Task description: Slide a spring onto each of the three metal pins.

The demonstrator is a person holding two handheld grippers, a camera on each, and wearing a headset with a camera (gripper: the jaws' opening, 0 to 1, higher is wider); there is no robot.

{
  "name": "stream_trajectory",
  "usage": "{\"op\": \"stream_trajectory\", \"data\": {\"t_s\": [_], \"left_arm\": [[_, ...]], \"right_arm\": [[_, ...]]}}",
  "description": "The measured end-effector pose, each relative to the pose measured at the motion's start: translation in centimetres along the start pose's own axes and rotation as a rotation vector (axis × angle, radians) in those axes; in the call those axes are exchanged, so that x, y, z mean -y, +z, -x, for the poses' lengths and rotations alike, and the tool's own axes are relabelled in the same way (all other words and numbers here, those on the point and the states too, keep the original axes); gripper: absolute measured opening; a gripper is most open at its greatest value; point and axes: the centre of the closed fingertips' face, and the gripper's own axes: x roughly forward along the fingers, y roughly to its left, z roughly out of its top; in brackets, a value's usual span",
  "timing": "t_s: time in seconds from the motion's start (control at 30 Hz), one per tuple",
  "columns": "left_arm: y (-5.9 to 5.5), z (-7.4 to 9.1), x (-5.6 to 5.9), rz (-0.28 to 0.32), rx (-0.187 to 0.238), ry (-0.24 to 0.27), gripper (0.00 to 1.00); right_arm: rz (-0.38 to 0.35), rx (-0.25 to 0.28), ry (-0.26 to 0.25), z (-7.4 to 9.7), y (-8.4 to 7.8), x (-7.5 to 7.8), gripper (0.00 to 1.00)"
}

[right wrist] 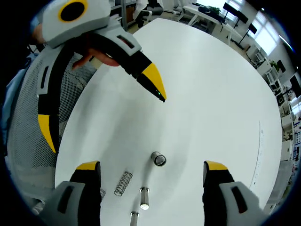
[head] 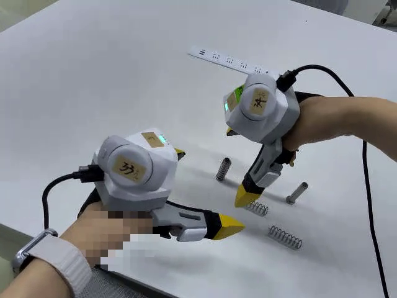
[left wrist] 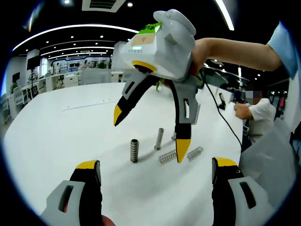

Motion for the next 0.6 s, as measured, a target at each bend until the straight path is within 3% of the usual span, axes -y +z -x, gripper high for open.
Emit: {"op": "stream_trajectory", "data": {"t_s": [0.13, 0.6], "left_arm": [[-0.1, -0.1, 0.1, -0.003, -0.005, 0.001, 1.0], [-0.4, -0.2, 0.5, -0.015, -0.015, -0.013, 1.0]], "right_arm": [[-0.032, 0.02, -0.019, 0.5, -0.5, -0.2, 0.99], [-0.13, 0.109, -0.088, 2.8, -1.9, -1.4, 0.99]]}}
